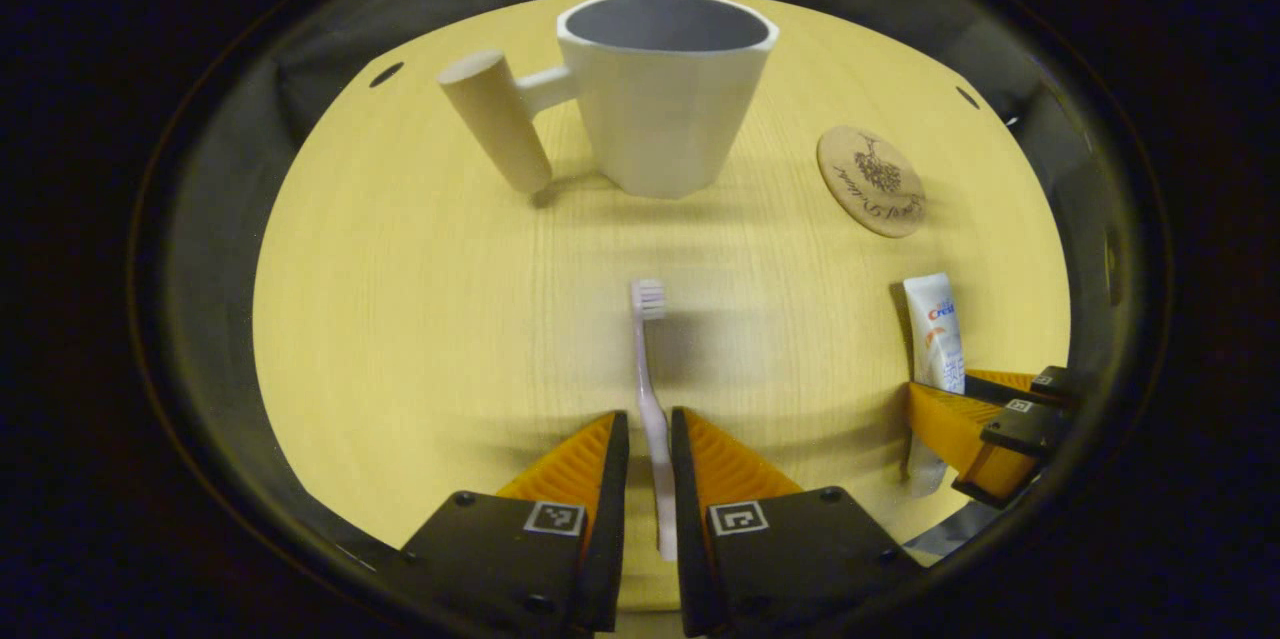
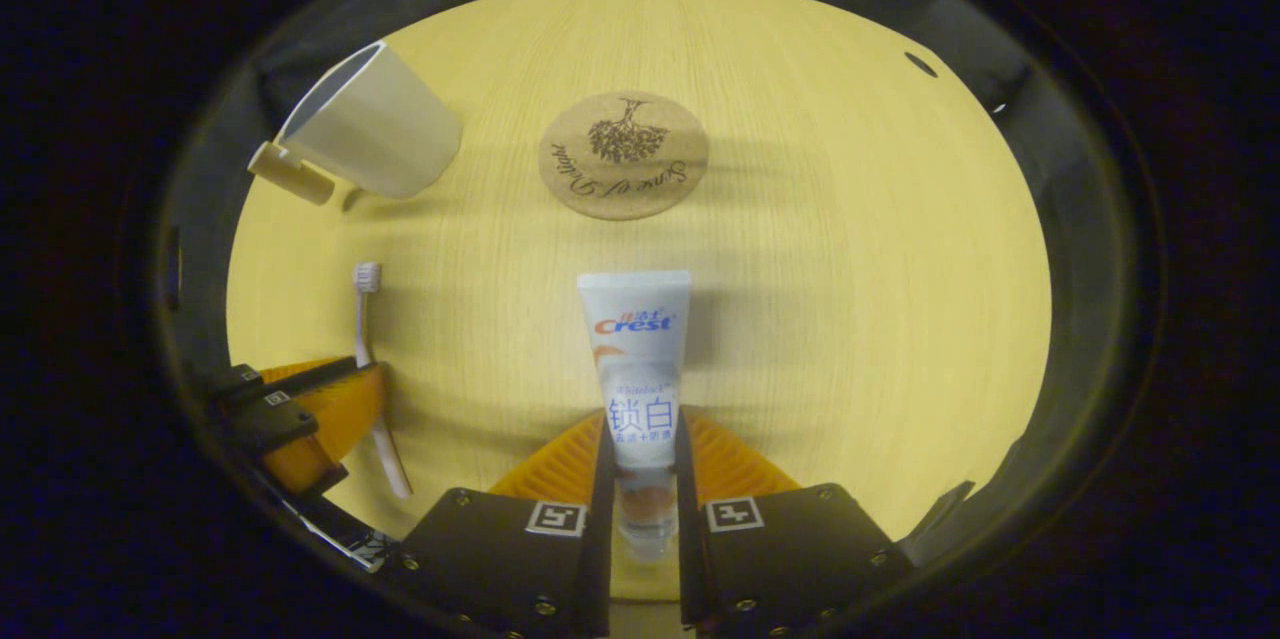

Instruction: Put the toothbrush and toothpaste on the desktop into the cup, then pick up the cup and place it on the coaster on the desktop.

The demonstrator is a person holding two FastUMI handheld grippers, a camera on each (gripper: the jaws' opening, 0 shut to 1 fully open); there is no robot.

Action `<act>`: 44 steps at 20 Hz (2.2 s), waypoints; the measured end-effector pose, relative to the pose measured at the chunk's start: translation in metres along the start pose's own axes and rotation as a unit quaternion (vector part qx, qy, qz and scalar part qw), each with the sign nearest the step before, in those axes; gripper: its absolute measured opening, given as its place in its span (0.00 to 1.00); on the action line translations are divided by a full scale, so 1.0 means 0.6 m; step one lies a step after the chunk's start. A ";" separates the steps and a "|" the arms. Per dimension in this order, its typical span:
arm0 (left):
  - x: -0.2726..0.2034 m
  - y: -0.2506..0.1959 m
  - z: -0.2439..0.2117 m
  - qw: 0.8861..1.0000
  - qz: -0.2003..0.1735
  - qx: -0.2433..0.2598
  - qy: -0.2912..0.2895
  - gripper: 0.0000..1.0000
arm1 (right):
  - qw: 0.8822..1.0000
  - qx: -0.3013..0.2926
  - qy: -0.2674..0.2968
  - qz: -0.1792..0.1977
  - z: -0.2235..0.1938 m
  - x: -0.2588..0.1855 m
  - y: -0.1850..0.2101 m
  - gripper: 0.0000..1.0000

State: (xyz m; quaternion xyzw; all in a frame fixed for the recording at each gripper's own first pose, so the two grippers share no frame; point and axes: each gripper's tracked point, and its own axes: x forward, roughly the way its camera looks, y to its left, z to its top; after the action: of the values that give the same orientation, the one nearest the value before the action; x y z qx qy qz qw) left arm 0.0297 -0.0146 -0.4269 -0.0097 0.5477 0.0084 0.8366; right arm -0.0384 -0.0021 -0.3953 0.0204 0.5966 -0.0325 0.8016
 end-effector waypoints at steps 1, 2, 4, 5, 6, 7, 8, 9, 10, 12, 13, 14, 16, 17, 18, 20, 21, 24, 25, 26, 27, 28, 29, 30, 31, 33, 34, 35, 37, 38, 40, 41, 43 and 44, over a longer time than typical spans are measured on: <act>0.003 0.002 -0.008 1.000 -0.002 -0.008 0.008 0.11 | 1.000 -0.003 0.011 0.006 -0.003 0.002 0.006 0.21; 0.006 0.001 -0.006 1.000 -0.003 -0.007 0.007 0.12 | 1.000 -0.005 0.008 0.009 -0.004 -0.004 0.003 0.20; 0.006 0.000 -0.008 1.000 -0.005 -0.003 0.010 0.12 | 1.000 -0.010 0.008 0.015 -0.007 -0.001 0.004 0.20; 0.006 -0.001 -0.006 1.000 -0.005 -0.002 0.009 0.12 | 1.000 -0.007 0.005 0.016 -0.006 0.002 0.005 0.20; 0.006 0.000 -0.008 1.000 -0.006 -0.001 0.011 0.12 | 1.000 -0.005 0.006 0.018 -0.007 0.000 0.005 0.20; 0.005 -0.003 -0.009 1.000 -0.011 -0.002 0.013 0.12 | 1.000 0.000 0.004 0.021 -0.007 0.001 0.006 0.20; 0.002 -0.003 -0.013 1.000 -0.013 -0.004 0.017 0.11 | 1.000 0.004 0.005 0.024 -0.007 -0.001 0.007 0.20; -0.003 -0.005 -0.011 1.000 -0.015 -0.005 0.017 0.11 | 1.000 0.006 0.004 0.026 -0.006 0.001 0.007 0.20; -0.010 -0.004 -0.008 1.000 -0.016 -0.003 0.012 0.11 | 1.000 0.008 0.003 0.027 -0.007 -0.001 0.007 0.20; -0.036 -0.007 0.008 1.000 -0.018 0.005 -0.006 0.12 | 1.000 0.010 0.000 0.026 -0.007 -0.002 0.006 0.20; -0.052 -0.008 0.018 1.000 -0.016 0.010 -0.018 0.11 | 1.000 0.011 -0.004 0.028 -0.007 -0.004 0.006 0.20; -0.069 -0.010 0.031 0.999 -0.017 0.014 -0.031 0.12 | 0.999 0.015 -0.009 0.032 -0.003 -0.008 0.007 0.20; -0.107 -0.016 0.063 0.998 -0.024 0.017 -0.058 0.11 | 0.999 0.023 -0.019 0.044 0.005 -0.021 0.010 0.20; -0.129 -0.021 0.080 0.997 -0.033 0.020 -0.070 0.11 | 0.998 0.027 -0.024 0.048 0.007 -0.028 0.010 0.20; -0.148 -0.023 0.096 0.996 -0.040 0.022 -0.082 0.11 | 0.998 0.029 -0.028 0.050 0.010 -0.035 0.008 0.20; -0.175 -0.025 0.137 0.993 -0.046 0.027 -0.107 0.11 | 0.998 0.033 -0.033 0.053 0.010 -0.043 0.006 0.21; -0.189 -0.026 0.161 0.991 -0.047 0.029 -0.119 0.11 | 0.997 0.034 -0.034 0.053 0.010 -0.046 0.005 0.21; -0.222 -0.032 0.244 0.986 -0.047 0.037 -0.158 0.11 | 0.997 0.035 -0.035 0.056 0.008 -0.046 0.006 0.20; -0.228 -0.029 0.270 0.984 -0.045 0.038 -0.170 0.11 | 0.997 0.037 -0.035 0.058 0.006 -0.046 0.006 0.20; -0.237 -0.024 0.302 0.982 -0.043 0.039 -0.179 0.11 | 0.997 0.039 -0.035 0.059 0.004 -0.047 0.006 0.21; -0.247 -0.021 0.331 0.980 -0.042 0.040 -0.188 0.11 | 0.997 0.041 -0.035 0.060 0.002 -0.047 0.005 0.21; -0.251 -0.017 0.356 0.979 -0.043 0.040 -0.197 0.11 | 0.997 0.044 -0.036 0.059 0.002 -0.049 0.003 0.20; -0.251 -0.013 0.378 0.977 -0.044 0.041 -0.205 0.11 | 0.996 0.046 -0.037 0.059 0.000 -0.055 0.000 0.20; -0.245 -0.008 0.391 0.975 -0.046 0.042 -0.212 0.11 | 0.996 0.050 -0.037 0.059 -0.001 -0.061 -0.005 0.20; -0.239 -0.007 0.406 0.973 -0.050 0.044 -0.219 0.11 | 0.996 0.054 -0.038 0.060 -0.003 -0.064 -0.009 0.20; -0.226 0.002 0.431 0.970 -0.049 0.052 -0.231 0.11 | 0.995 0.064 -0.040 0.062 -0.003 -0.068 -0.017 0.21; -0.217 0.010 0.443 0.968 -0.047 0.059 -0.238 0.11 | 0.995 0.069 -0.041 0.062 -0.003 -0.071 -0.022 0.20; -0.210 0.014 0.453 0.966 -0.047 0.063 -0.245 0.11 | 0.995 0.074 -0.041 0.061 -0.004 -0.073 -0.028 0.20; -0.200 0.016 0.474 0.961 -0.055 0.064 -0.262 0.11 | 0.994 0.083 -0.042 0.058 -0.006 -0.073 -0.039 0.20; -0.192 0.016 0.480 0.960 -0.061 0.062 -0.268 0.11 | 0.994 0.088 -0.042 0.057 -0.007 -0.074 -0.045 0.20; -0.177 0.008 0.489 0.957 -0.074 0.050 -0.276 0.11 | 0.993 0.098 -0.043 0.055 -0.009 -0.077 -0.058 0.20; -0.171 0.007 0.491 0.957 -0.075 0.045 -0.278 0.11 | 0.992 0.103 -0.043 0.054 -0.011 -0.079 -0.064 0.20; -0.152 0.016 0.485 0.958 -0.066 0.043 -0.275 0.16 | 0.992 0.111 -0.042 0.052 -0.013 -0.082 -0.077 0.20; -0.141 0.020 0.487 0.959 -0.062 0.045 -0.274 0.11 | 0.991 0.114 -0.043 0.051 -0.013 -0.083 -0.081 0.20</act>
State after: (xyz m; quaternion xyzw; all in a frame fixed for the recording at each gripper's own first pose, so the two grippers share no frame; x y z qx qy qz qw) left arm 0.2632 0.0046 -0.2327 -0.0032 0.2958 -0.0654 0.9530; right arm -0.0637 -0.0489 -0.3495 0.1409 0.5519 -0.0606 0.8197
